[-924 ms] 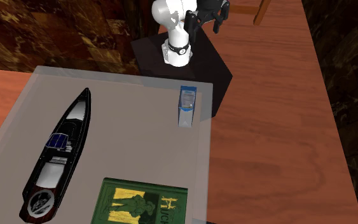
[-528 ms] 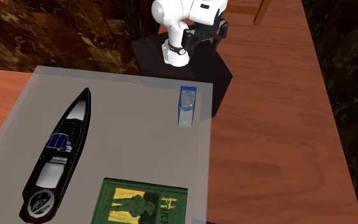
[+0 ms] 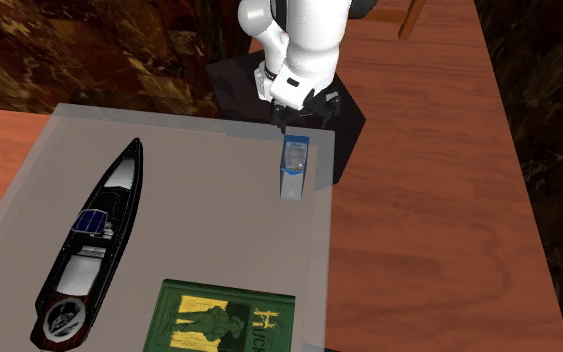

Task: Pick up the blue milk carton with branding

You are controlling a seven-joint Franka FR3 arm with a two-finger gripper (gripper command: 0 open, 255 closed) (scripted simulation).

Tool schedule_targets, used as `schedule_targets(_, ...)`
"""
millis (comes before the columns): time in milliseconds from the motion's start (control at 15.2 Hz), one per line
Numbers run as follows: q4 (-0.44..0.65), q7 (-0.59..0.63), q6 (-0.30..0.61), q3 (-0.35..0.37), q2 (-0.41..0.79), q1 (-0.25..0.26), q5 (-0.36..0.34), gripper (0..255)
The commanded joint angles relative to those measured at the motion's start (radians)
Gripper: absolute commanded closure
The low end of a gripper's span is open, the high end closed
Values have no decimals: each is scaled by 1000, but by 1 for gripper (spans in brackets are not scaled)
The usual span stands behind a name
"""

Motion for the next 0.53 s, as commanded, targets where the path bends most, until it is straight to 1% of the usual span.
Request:
schedule_targets(0, 17, 30, 44, -12, 68, -13, 7, 0)
schedule_targets(132, 33, 49, 84, -27, 133, -26, 13, 0)
schedule_targets(462, -13, 48, 156, -31, 159, -26, 14, 0)
